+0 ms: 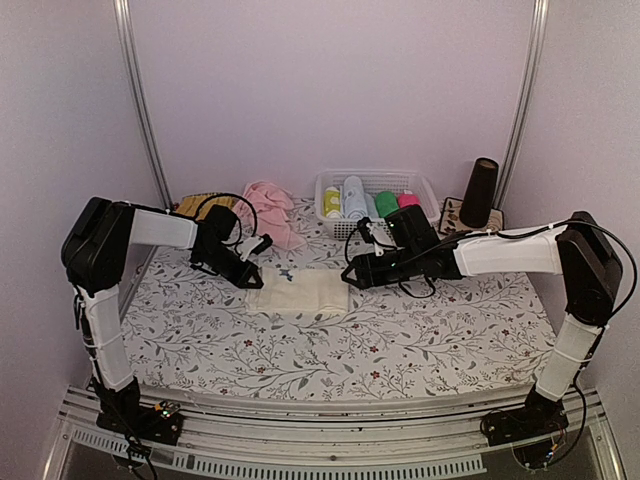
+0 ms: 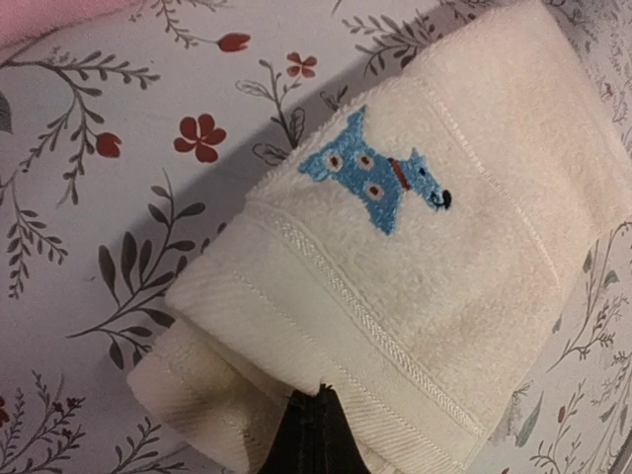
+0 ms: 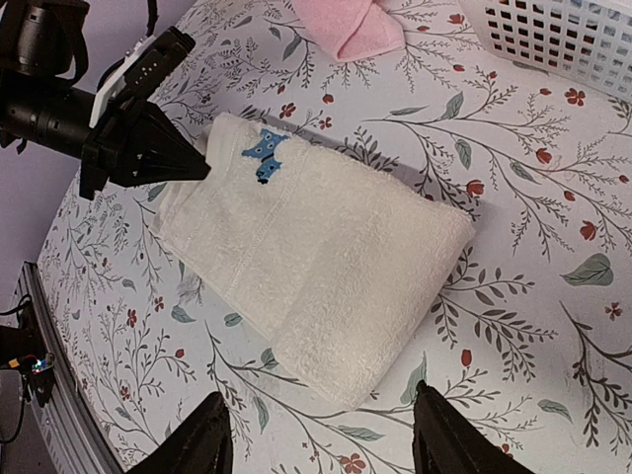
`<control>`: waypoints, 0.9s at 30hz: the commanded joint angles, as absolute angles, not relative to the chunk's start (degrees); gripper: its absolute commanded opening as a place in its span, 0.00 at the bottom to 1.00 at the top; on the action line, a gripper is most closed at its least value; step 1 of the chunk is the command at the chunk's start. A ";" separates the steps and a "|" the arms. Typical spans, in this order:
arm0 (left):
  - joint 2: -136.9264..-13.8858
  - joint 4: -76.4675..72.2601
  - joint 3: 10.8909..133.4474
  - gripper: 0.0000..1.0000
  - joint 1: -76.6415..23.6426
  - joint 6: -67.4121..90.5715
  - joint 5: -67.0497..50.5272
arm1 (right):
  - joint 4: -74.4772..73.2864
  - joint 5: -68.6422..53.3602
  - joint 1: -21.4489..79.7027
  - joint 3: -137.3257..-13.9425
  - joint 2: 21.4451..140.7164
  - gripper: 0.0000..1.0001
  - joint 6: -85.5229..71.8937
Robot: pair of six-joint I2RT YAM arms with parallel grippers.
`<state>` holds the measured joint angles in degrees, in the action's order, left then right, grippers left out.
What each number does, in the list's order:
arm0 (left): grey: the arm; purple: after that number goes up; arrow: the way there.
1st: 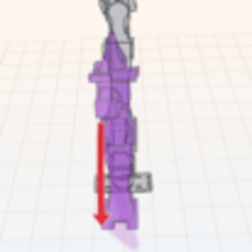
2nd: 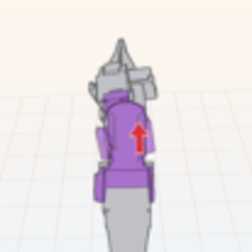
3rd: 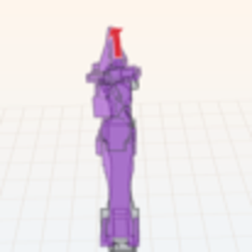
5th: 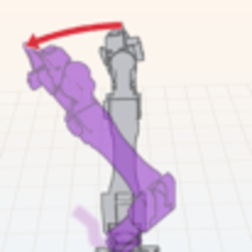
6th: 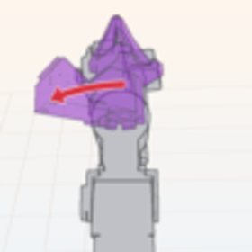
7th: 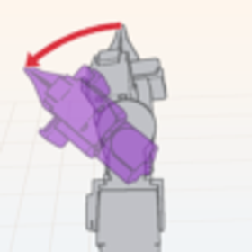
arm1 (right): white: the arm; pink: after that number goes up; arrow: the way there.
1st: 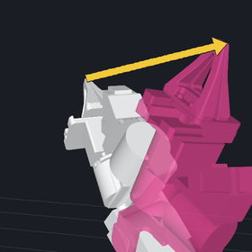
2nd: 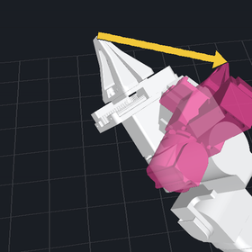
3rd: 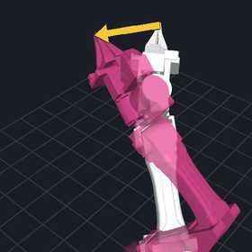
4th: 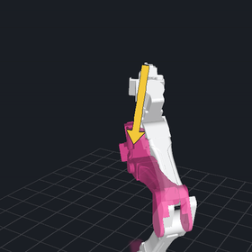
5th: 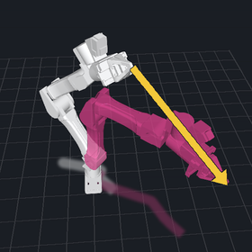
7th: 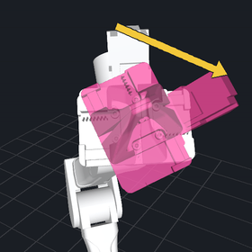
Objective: Roll the towels
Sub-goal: Smooth out the towel at the center of the board.
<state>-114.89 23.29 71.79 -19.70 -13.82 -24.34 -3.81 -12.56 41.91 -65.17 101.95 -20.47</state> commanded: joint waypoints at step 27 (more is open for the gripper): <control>-108.90 19.29 68.73 0.00 -18.56 -10.92 -16.88 | -3.61 -13.56 41.62 -66.92 102.95 0.63 -19.58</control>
